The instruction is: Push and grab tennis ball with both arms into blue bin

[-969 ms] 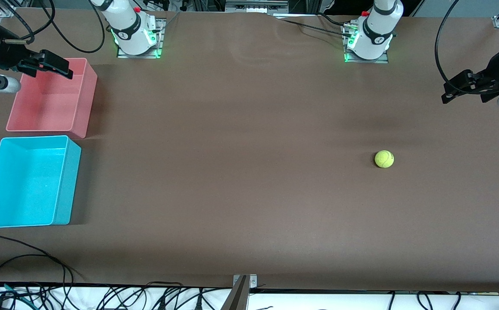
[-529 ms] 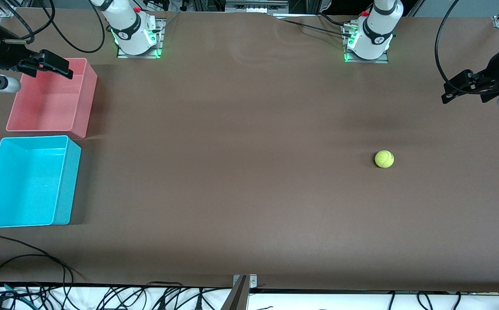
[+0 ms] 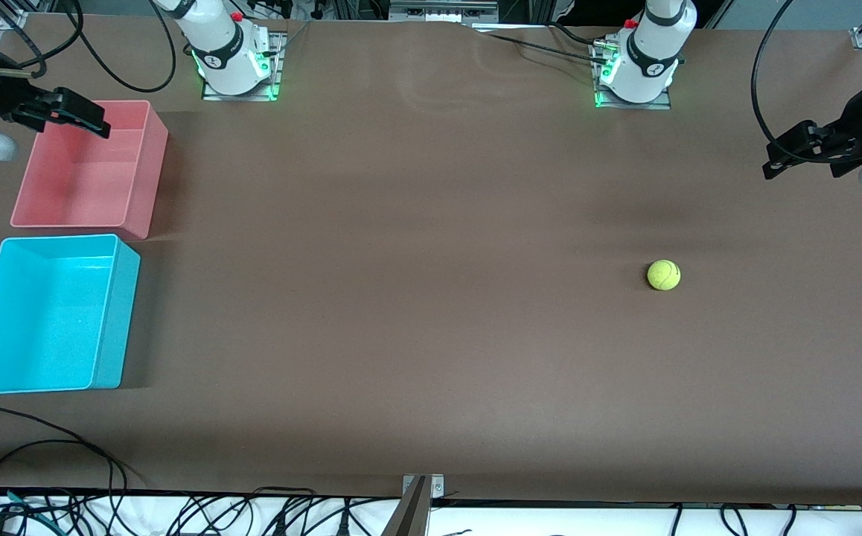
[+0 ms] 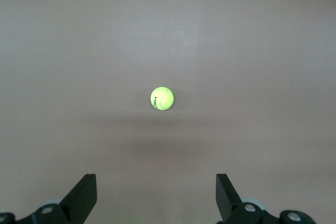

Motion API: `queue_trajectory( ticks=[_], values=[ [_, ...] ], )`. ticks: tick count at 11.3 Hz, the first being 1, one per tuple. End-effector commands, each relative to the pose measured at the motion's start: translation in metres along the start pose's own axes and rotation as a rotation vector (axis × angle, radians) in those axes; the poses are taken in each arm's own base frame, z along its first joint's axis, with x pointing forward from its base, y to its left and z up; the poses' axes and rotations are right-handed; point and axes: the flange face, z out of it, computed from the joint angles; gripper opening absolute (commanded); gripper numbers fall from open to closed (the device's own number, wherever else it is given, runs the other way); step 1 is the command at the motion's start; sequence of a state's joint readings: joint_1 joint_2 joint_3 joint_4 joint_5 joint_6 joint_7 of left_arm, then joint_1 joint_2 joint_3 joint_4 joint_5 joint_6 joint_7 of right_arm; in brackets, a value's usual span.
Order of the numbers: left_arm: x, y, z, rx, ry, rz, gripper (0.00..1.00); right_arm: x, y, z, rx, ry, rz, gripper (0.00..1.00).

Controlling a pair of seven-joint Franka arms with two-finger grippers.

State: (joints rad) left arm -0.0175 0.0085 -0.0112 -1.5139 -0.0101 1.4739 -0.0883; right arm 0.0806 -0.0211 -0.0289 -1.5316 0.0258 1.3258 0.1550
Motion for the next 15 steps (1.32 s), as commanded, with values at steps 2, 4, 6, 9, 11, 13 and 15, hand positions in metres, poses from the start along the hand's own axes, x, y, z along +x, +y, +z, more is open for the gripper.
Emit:
queue_trajectory(
  ticks=[2, 4, 6, 9, 11, 13, 15],
  values=[
    [0.0, 0.0, -0.004, 0.02, -0.006, -0.005, 1.0, 0.001, 0.012, -0.006, -0.002, 0.012, -0.061, 1.0],
    [-0.001, 0.002, -0.004, 0.018, -0.005, -0.001, 1.0, 0.0, 0.016, -0.007, 0.006, 0.012, -0.056, 1.0],
    [0.0, 0.0, -0.003, 0.019, -0.01, -0.007, 1.0, 0.003, 0.014, -0.005, 0.006, 0.01, -0.06, 1.0],
    [-0.002, 0.001, -0.004, 0.019, -0.011, 0.004, 1.0, 0.003, 0.01, -0.005, -0.001, 0.012, -0.053, 1.0],
    [-0.007, 0.003, -0.002, 0.026, -0.052, 0.009, 1.0, 0.004, 0.014, -0.004, -0.003, 0.011, -0.05, 1.0],
    [-0.009, 0.009, -0.001, 0.03, -0.064, 0.02, 1.0, 0.005, 0.016, -0.003, -0.004, 0.008, -0.04, 1.0],
    [-0.009, 0.011, -0.003, 0.025, -0.06, 0.026, 1.0, 0.01, 0.019, 0.008, -0.011, -0.033, -0.037, 1.0]
  ],
)
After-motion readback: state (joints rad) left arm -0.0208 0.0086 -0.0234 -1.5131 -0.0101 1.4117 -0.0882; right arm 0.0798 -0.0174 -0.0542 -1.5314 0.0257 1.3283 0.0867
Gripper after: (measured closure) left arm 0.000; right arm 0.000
